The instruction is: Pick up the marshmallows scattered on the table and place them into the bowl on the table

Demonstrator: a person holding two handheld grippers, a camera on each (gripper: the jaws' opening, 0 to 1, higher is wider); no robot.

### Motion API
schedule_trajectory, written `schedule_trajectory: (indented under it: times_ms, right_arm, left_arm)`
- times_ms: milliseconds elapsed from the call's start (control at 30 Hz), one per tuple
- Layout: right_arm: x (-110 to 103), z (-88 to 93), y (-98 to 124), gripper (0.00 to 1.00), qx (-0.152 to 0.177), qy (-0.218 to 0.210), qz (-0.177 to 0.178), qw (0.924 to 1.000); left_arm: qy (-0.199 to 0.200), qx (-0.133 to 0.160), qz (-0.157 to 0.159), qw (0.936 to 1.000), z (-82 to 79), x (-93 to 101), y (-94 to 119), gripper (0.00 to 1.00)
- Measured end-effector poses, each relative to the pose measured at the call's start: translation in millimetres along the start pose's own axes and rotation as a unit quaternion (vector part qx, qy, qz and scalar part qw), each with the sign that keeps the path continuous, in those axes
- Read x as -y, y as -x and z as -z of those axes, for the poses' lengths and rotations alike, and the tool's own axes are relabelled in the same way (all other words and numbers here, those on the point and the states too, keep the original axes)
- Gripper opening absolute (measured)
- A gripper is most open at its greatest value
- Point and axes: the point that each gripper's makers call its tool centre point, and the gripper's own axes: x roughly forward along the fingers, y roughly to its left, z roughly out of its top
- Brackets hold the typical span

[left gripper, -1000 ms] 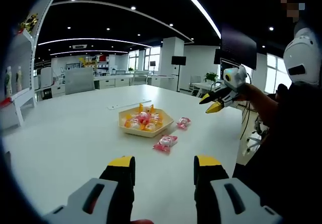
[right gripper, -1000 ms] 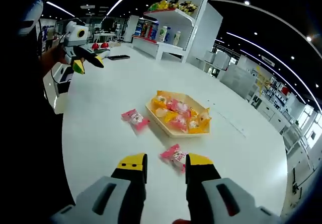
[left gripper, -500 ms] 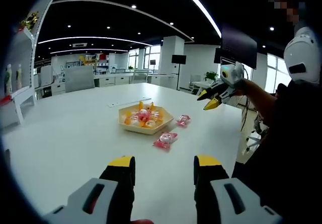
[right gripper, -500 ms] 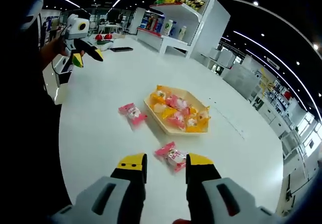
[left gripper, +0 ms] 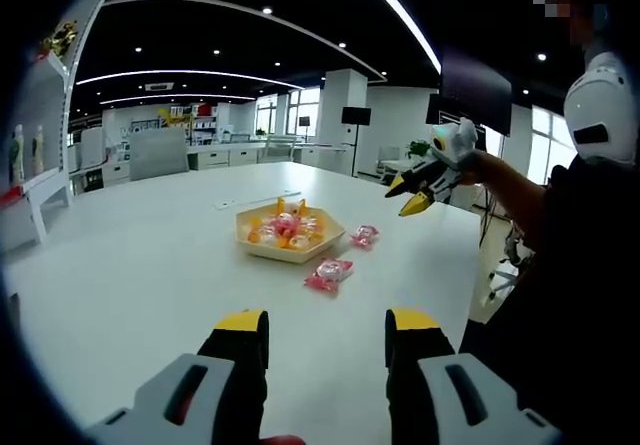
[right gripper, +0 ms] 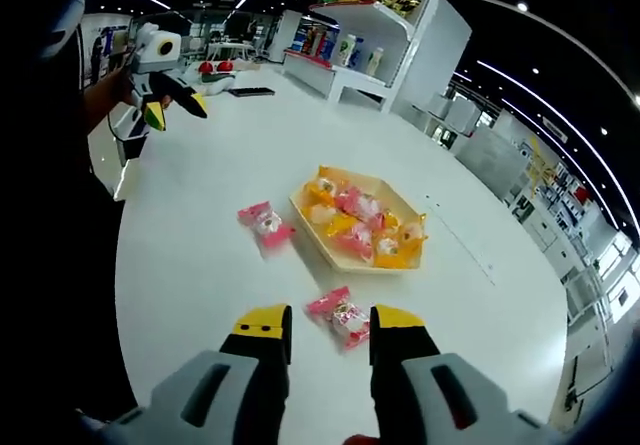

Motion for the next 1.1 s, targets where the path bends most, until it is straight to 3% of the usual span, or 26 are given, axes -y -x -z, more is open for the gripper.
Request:
schedule_trajectory:
  times_ms: [1100]
  right_arm:
    - [6,5.9,-19,0.34,-0.02,0.021,-0.049,0.9984]
  left_arm:
    - [0.003,0.0,0.004,1.0,0.6,5.8,2,0.47]
